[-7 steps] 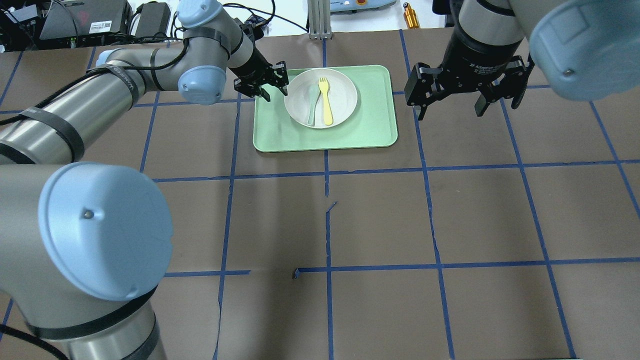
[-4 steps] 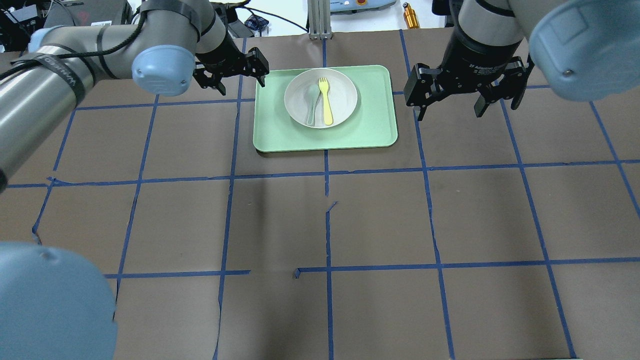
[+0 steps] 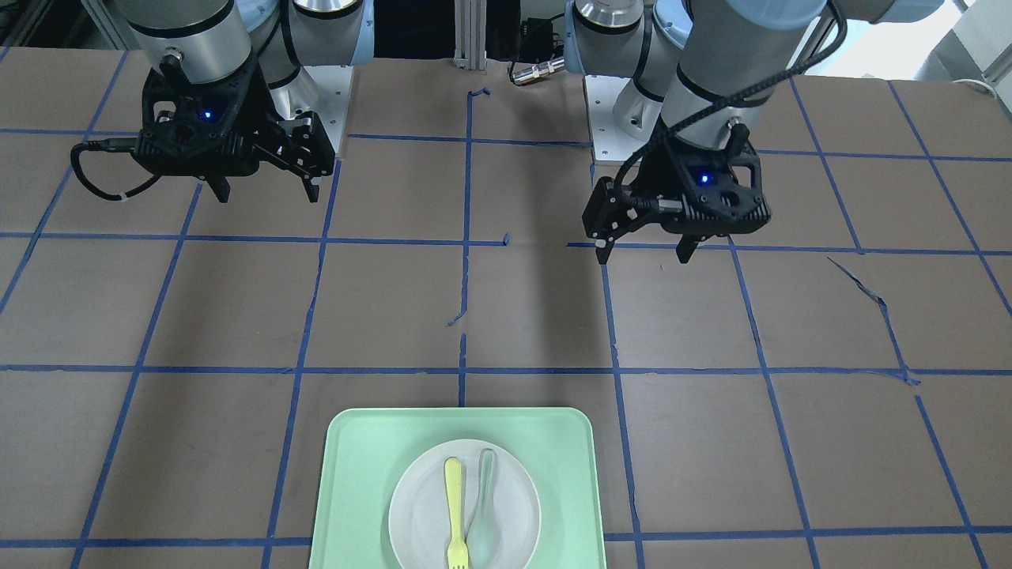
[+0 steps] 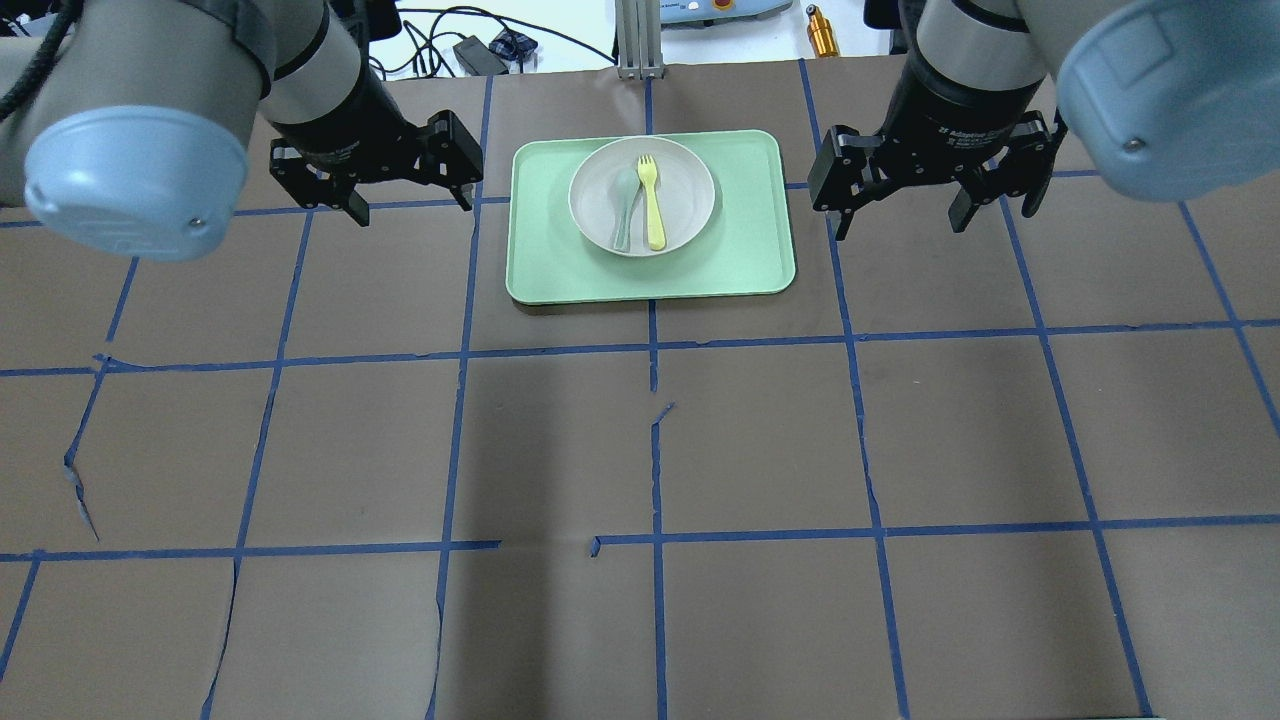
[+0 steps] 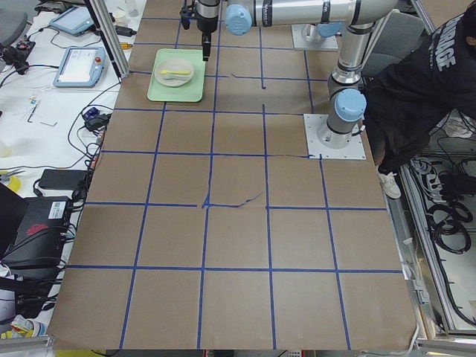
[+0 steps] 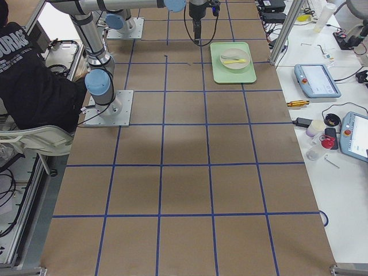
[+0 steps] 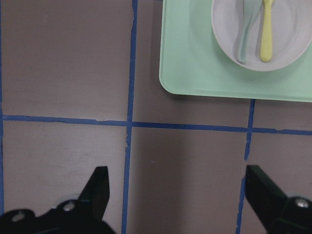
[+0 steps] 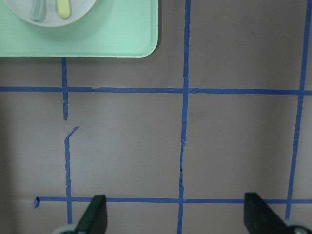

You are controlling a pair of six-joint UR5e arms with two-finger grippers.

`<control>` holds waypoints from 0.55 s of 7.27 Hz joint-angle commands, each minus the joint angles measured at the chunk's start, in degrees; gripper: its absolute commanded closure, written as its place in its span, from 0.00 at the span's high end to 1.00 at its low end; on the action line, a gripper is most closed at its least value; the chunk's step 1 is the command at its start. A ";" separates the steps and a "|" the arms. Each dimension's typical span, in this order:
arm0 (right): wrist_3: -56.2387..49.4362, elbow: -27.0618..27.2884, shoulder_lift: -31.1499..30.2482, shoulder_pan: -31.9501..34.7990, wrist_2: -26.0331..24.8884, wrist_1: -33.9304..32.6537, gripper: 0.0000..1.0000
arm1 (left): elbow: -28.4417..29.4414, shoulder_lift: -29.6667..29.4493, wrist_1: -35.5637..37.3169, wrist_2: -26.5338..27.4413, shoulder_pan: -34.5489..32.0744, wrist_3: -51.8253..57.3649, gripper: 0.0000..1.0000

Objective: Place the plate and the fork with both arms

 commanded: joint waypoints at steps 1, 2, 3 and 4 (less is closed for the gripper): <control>-0.49 0.41 0.47 0.00 -0.46 -2.30 1.00 | -2.71 2.86 -0.81 0.22 -0.03 0.00 1.00; 0.30 0.41 2.30 0.17 -0.46 -5.17 1.00 | -2.63 2.94 -0.81 0.22 -0.03 0.00 1.00; -0.74 -1.33 7.89 0.70 -0.37 -9.73 1.00 | -2.63 2.42 -0.81 0.22 -0.03 0.00 1.00; -0.58 -7.35 15.25 3.31 -0.63 -9.77 1.00 | -2.63 2.24 -0.81 0.22 -0.03 0.00 1.00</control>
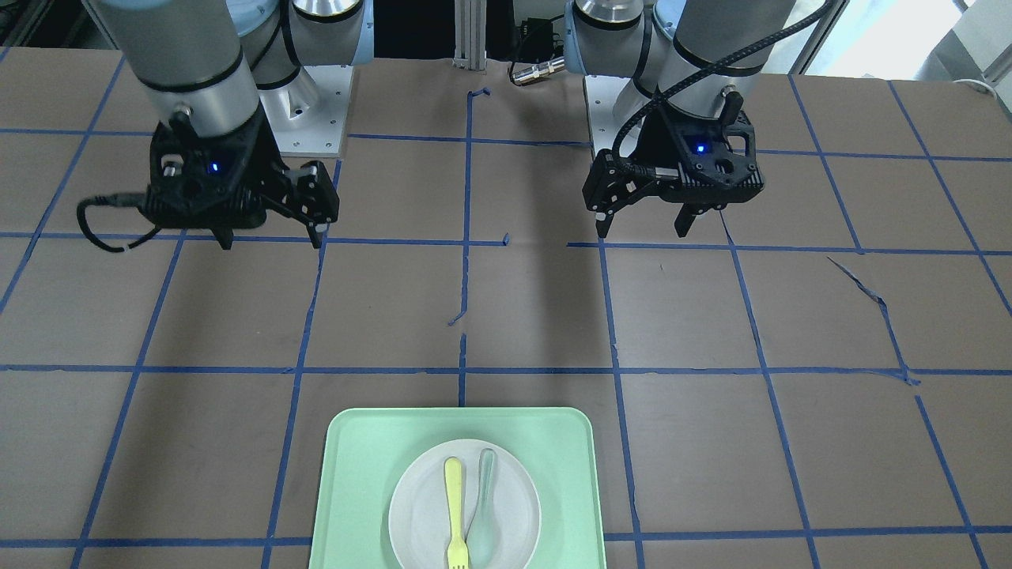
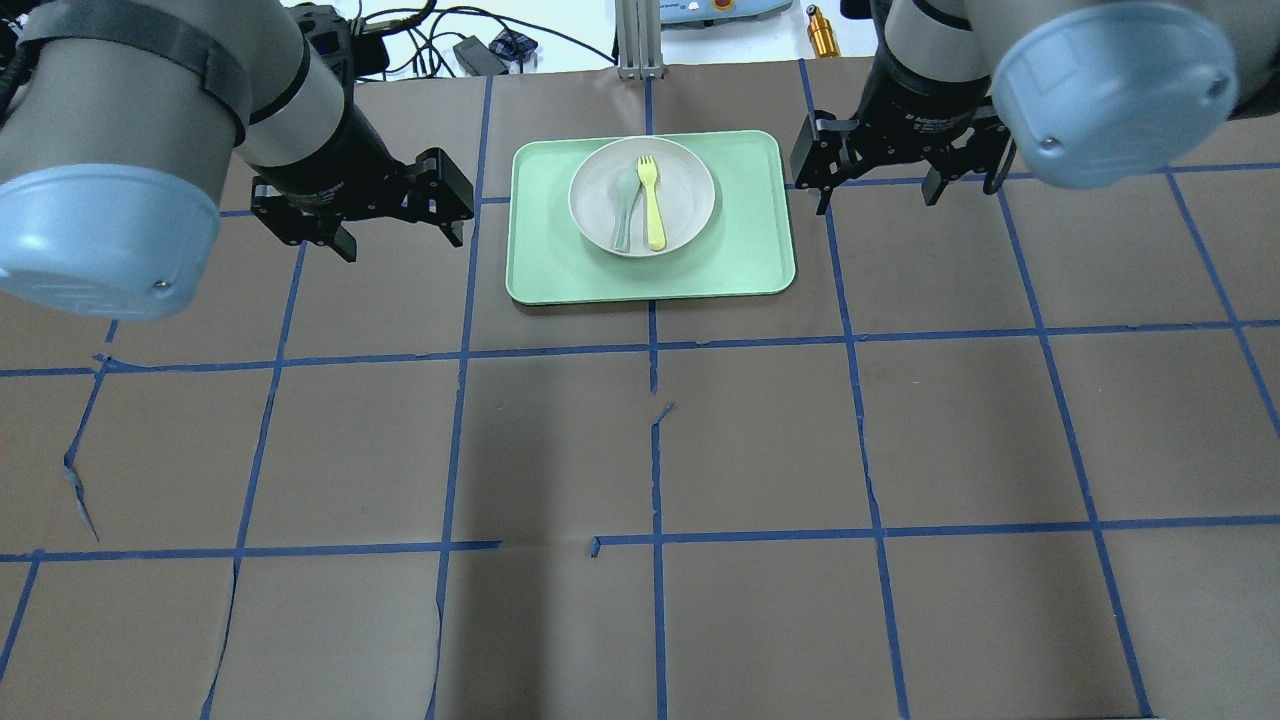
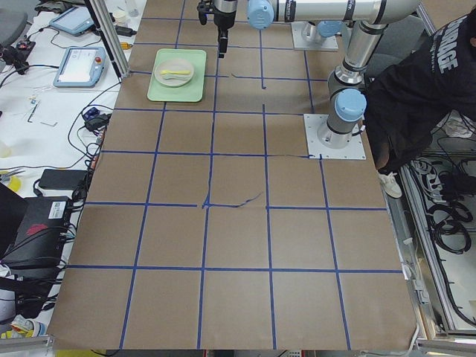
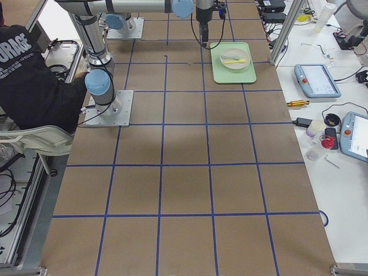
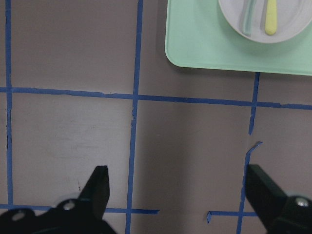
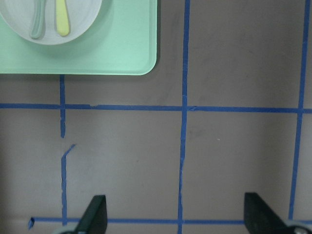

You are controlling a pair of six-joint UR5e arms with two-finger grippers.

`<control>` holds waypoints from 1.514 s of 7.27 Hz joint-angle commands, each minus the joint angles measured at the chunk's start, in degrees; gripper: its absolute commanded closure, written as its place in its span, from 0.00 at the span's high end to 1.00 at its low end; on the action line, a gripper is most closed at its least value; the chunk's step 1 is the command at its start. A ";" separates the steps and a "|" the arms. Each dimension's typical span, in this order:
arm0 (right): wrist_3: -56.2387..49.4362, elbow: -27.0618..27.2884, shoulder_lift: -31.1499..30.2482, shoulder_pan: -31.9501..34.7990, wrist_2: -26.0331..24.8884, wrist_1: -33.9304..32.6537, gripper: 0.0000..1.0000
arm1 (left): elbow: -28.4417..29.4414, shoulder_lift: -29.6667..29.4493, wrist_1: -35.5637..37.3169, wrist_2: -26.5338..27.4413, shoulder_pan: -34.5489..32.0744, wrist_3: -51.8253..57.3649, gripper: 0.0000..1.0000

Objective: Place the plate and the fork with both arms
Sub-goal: 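Reach the right gripper over the plate above the yellow fork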

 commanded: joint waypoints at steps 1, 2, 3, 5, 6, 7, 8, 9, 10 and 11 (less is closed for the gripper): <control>1.43 -12.78 17.31 4.16 -0.27 -1.60 1.00 | -0.04 -0.36 -0.01 0.00 0.00 0.00 1.00; 4.06 -21.21 25.59 5.92 -0.27 -1.77 1.00 | -0.04 -0.62 -0.01 0.00 0.00 0.00 1.00; 5.74 -29.12 34.46 7.07 -0.45 -2.38 1.00 | -0.12 -0.71 -0.01 0.00 0.00 0.00 1.00; 7.86 -34.04 41.73 7.96 -2.03 -6.04 0.94 | -0.30 -1.15 -0.01 0.00 -0.09 0.00 1.00; 8.82 -34.04 43.23 7.96 -1.42 -7.64 0.78 | -0.39 -1.24 -0.09 0.00 -0.09 0.00 1.00; 11.62 -33.86 44.38 8.31 -0.37 -9.66 0.75 | -0.30 -1.15 -0.10 0.00 -0.09 0.00 1.00; 11.82 -33.60 44.91 8.92 0.42 -10.72 0.74 | -0.39 -1.41 -0.10 0.00 -0.09 0.00 1.00; 11.56 -32.99 45.53 9.54 0.78 -10.91 0.66 | -0.30 -1.50 -0.01 0.00 -0.09 0.00 1.00; 11.47 -32.64 45.45 10.59 0.78 -12.30 0.66 | -0.30 -1.41 -0.01 0.09 -0.09 0.00 1.00; 11.21 -31.33 45.53 10.86 0.70 -13.36 0.61 | -0.30 -1.50 -0.01 0.09 0.00 0.00 1.00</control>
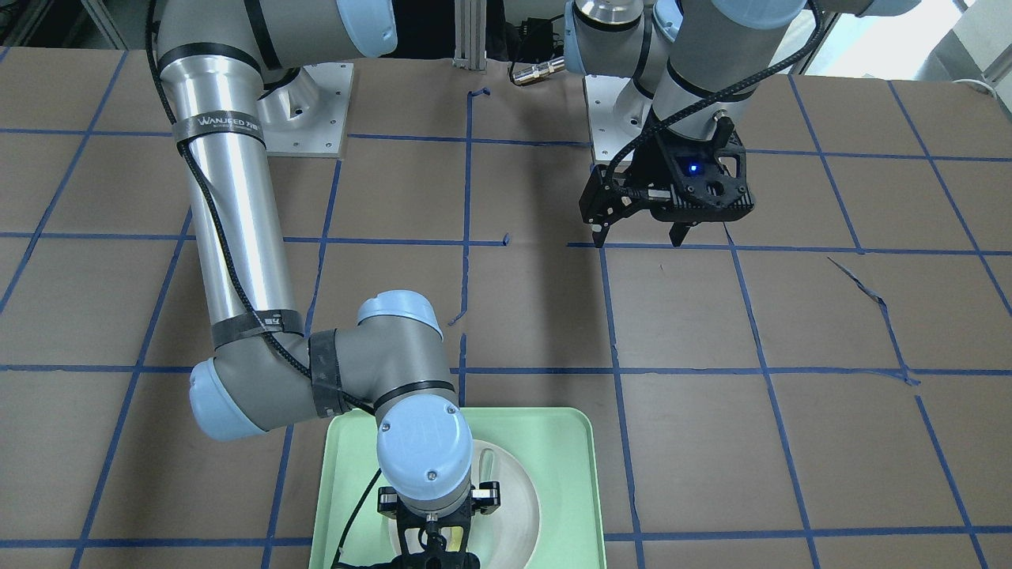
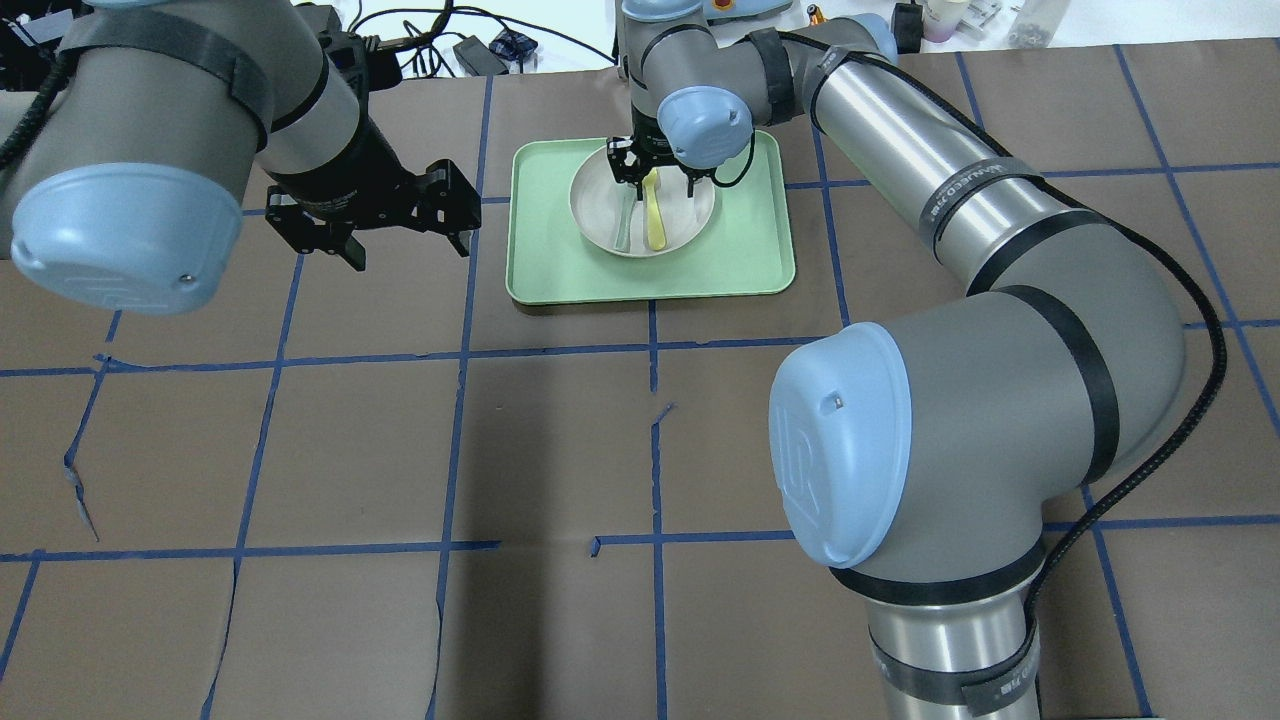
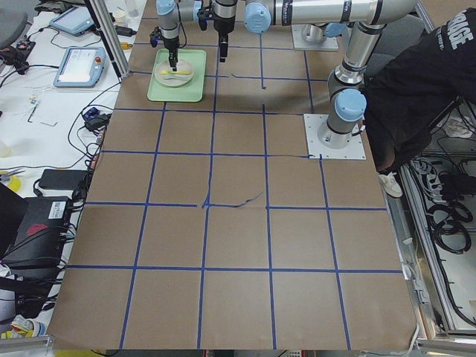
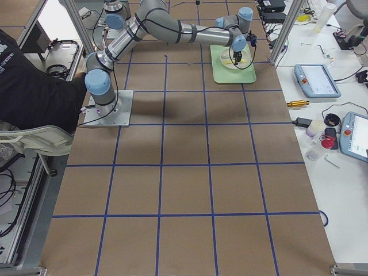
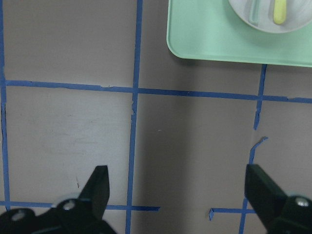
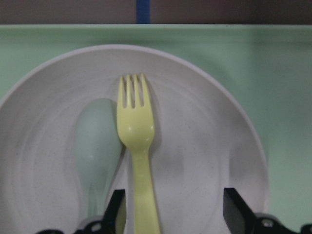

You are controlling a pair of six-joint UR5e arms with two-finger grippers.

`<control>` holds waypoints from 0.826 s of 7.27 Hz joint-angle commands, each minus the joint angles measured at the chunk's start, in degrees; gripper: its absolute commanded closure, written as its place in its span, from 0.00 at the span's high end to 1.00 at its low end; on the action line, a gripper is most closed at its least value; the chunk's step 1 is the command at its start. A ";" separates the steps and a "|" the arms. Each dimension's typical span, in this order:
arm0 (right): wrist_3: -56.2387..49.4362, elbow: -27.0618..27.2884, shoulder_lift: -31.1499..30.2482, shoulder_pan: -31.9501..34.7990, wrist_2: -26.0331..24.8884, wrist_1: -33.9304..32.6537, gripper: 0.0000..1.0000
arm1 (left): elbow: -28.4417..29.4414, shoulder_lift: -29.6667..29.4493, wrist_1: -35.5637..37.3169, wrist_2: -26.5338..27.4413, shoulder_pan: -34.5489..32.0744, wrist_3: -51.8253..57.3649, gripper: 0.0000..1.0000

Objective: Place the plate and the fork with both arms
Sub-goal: 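Lower the right gripper and close it on the yellow fork handle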

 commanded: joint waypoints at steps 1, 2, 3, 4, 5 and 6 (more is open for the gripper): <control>-0.83 2.73 -0.17 0.63 -0.05 -3.18 0.61 | 0.10 -0.06 0.10 0.03 0.17 0.00 1.00; -1.70 3.01 -1.04 0.63 -0.23 -3.11 0.61 | 0.01 -0.06 0.10 -0.05 0.17 0.00 1.00; -2.23 3.10 -1.40 0.63 -0.57 -3.11 0.58 | 0.10 -0.06 0.10 0.03 0.17 0.00 1.00; -2.50 3.28 -1.75 0.63 -0.67 -2.85 0.54 | 0.01 -0.06 0.10 0.03 0.17 0.00 1.00; -2.42 3.89 -2.36 0.63 -0.67 -2.85 0.54 | 0.01 -0.06 0.10 0.03 0.17 0.09 1.00; -2.76 4.76 -2.54 0.63 -0.75 -2.85 0.54 | 0.01 -0.06 0.10 0.03 0.17 0.00 1.00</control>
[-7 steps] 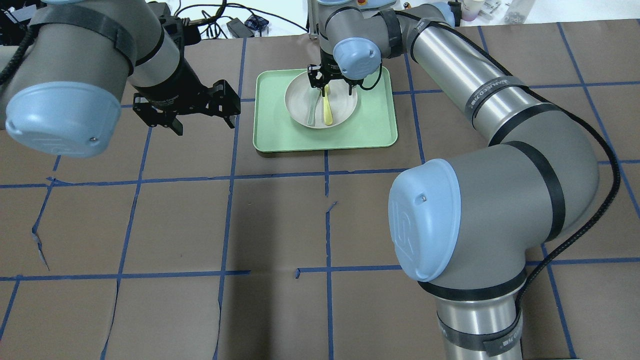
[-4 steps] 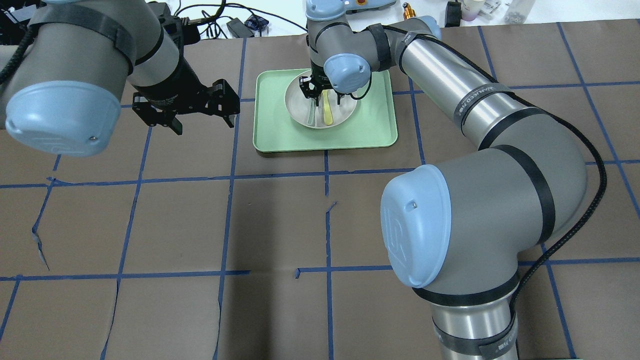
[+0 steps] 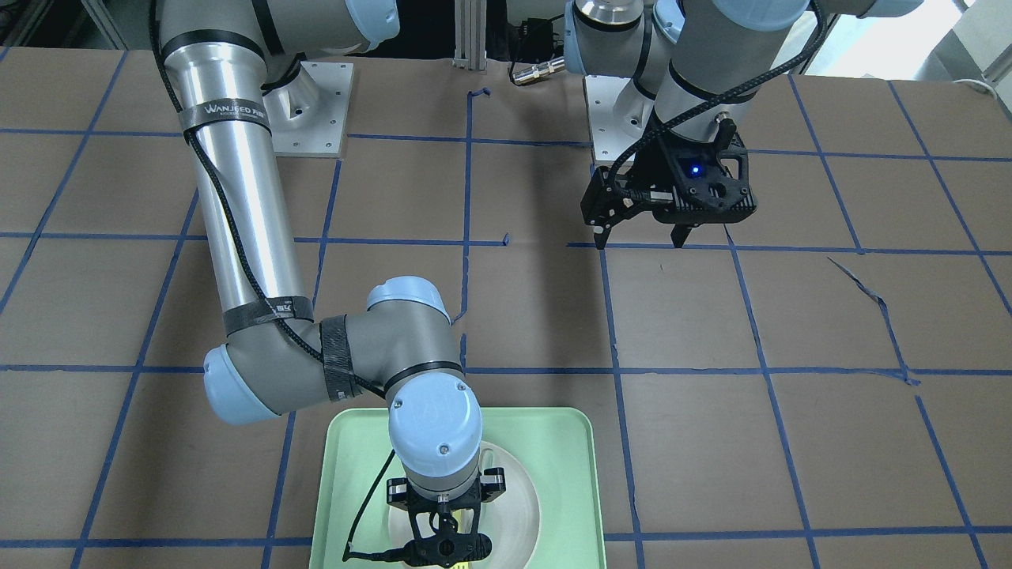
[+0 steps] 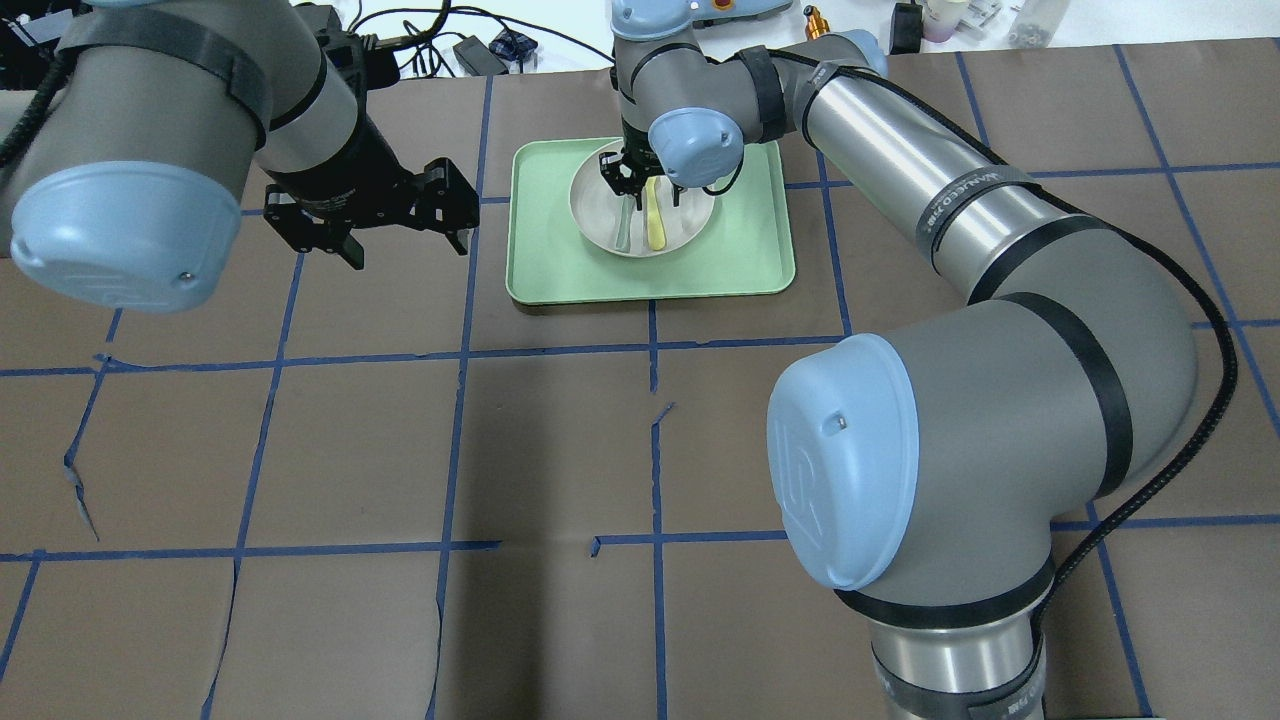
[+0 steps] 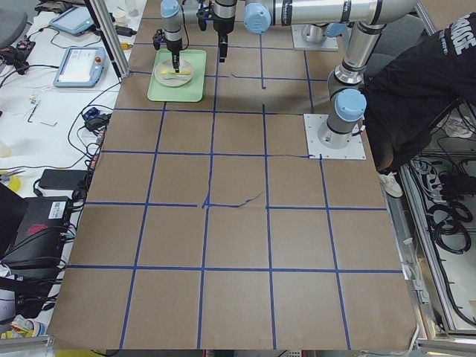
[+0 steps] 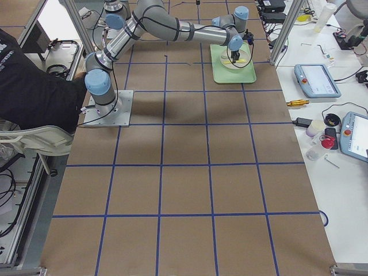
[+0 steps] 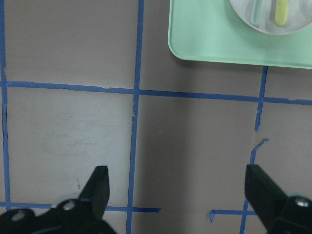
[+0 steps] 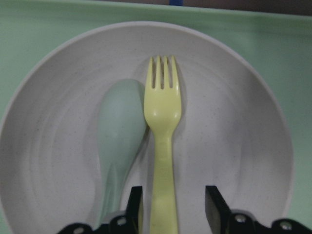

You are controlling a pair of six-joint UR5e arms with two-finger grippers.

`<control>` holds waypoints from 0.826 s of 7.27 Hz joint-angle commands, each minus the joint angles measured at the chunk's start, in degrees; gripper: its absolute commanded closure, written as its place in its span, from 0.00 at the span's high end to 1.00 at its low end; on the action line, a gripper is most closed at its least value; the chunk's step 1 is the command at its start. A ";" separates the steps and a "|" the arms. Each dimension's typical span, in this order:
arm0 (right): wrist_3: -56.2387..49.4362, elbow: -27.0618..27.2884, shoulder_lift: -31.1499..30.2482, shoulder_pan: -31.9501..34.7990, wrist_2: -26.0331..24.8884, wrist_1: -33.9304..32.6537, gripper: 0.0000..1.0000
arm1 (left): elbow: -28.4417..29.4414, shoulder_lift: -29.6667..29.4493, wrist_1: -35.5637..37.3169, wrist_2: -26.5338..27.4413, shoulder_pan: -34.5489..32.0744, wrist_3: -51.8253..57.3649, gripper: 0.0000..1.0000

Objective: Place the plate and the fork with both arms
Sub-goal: 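Lower the right gripper and close it on the yellow fork handle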

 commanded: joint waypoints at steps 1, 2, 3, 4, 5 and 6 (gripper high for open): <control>-0.23 1.71 -0.33 0.00 -0.01 0.03 0.46 | -0.01 0.00 0.00 0.00 0.00 -0.04 1.00; -0.23 2.33 -0.24 0.00 0.43 -0.23 0.47 | -0.01 -0.09 0.00 -0.08 0.00 -0.04 1.00; -0.23 2.16 -0.33 0.00 0.61 -0.32 0.47 | -0.01 -0.09 0.00 -0.08 0.00 -0.04 1.00; -0.14 2.16 -0.07 0.00 0.61 -0.41 0.47 | -0.01 -0.09 0.00 -0.08 0.00 -0.04 1.00; -0.14 2.25 0.20 0.00 0.69 -0.76 0.47 | -0.01 -0.09 0.00 -0.08 0.00 -0.04 1.00; -0.14 2.25 0.29 0.00 0.70 -0.76 0.46 | -0.01 -0.09 0.00 -0.08 0.00 -0.04 1.00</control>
